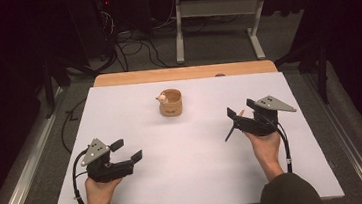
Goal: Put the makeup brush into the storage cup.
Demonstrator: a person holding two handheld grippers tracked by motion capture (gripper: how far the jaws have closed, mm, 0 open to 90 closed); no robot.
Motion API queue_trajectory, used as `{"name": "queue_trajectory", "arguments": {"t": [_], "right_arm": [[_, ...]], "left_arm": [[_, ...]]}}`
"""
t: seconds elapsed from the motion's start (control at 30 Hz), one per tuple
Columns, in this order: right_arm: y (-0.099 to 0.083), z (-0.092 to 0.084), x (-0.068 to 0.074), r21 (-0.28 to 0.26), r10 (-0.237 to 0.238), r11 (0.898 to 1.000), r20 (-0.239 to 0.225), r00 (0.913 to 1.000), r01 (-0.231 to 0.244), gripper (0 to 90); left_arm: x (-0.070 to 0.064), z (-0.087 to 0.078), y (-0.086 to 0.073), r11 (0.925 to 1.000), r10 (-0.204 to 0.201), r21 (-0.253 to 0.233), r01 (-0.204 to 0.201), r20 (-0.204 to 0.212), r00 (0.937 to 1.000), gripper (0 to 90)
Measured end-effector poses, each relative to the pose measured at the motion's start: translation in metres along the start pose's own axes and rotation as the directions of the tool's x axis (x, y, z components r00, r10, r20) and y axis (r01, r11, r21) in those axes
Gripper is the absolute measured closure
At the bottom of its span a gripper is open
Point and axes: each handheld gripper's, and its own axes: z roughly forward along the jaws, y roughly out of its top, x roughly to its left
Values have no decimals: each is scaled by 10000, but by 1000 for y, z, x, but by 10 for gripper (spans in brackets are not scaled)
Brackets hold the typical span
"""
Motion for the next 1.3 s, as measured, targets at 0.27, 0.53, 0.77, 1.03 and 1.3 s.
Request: {"name": "queue_trajectory", "arguments": {"t": [0.27,0.53,0.77,1.03,1.3], "right_arm": [[3,10,1,221,130,9997,-6,9999,-129,221],[9,20,6,317,-64,9995,28,10000,63,221],[12,31,11,612,-196,9979,-10,9998,196,221],[15,33,12,741,-287,9968,40,9996,283,220],[17,33,10,1056,-249,9941,138,9996,233,220]], "left_arm": [[0,1,0,10000,8,0,-8,29,10000,192],[0,0,0,10000,-1,-15,1,29,10000,192],[-1,0,0,10000,34,17,-35,50,10000,191],[-1,1,0,10000,30,17,-30,80,10000,192],[-1,1,0,10000,21,25,-22,65,10000,192]]}}
